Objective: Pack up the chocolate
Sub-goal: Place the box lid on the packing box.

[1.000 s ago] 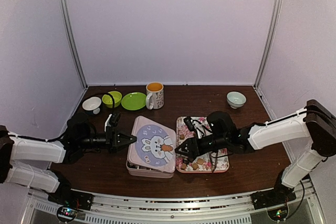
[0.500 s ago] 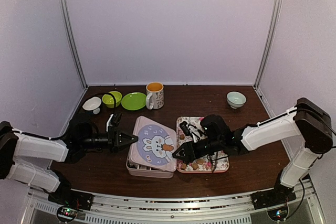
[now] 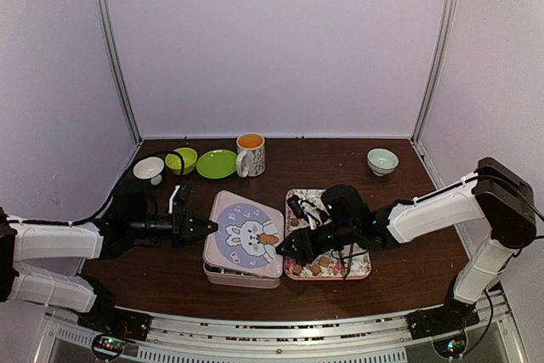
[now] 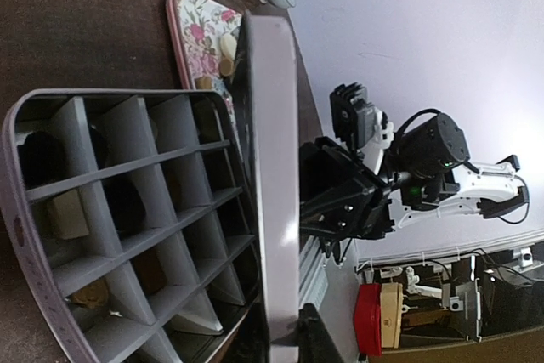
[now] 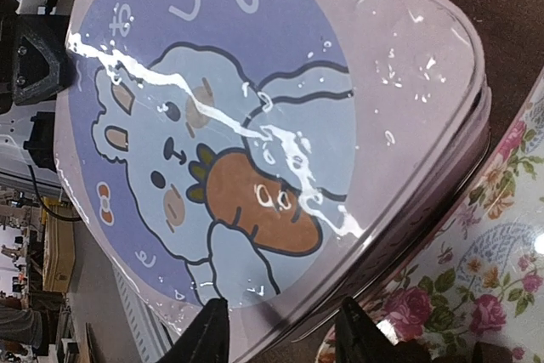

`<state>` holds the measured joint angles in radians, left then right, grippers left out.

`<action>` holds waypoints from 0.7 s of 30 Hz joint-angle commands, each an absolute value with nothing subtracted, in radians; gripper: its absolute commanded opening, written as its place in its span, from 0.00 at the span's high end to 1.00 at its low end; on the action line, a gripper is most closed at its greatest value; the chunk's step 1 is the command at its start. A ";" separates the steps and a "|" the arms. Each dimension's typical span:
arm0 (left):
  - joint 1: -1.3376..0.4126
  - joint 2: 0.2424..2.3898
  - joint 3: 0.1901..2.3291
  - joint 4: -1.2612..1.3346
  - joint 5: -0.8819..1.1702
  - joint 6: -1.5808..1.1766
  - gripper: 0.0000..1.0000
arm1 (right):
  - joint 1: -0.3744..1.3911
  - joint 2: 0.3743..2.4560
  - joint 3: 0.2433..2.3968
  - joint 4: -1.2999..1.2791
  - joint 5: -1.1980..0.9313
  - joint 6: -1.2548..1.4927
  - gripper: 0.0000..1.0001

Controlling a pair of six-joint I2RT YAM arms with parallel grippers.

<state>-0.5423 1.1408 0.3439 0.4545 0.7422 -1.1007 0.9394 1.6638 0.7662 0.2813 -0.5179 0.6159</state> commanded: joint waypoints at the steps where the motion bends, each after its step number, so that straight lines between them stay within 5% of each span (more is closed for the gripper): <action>1: -0.524 1.128 0.416 0.279 0.675 -0.957 0.86 | 0.948 1.686 0.797 0.308 -0.529 0.626 0.57; 11: -0.524 1.162 0.504 -0.058 0.498 -0.748 0.82 | 0.950 1.712 0.808 0.312 -0.540 0.631 0.58; 21: -0.523 1.240 0.497 -0.075 0.438 -0.704 0.76 | 0.957 1.729 0.817 0.308 -0.541 0.630 0.58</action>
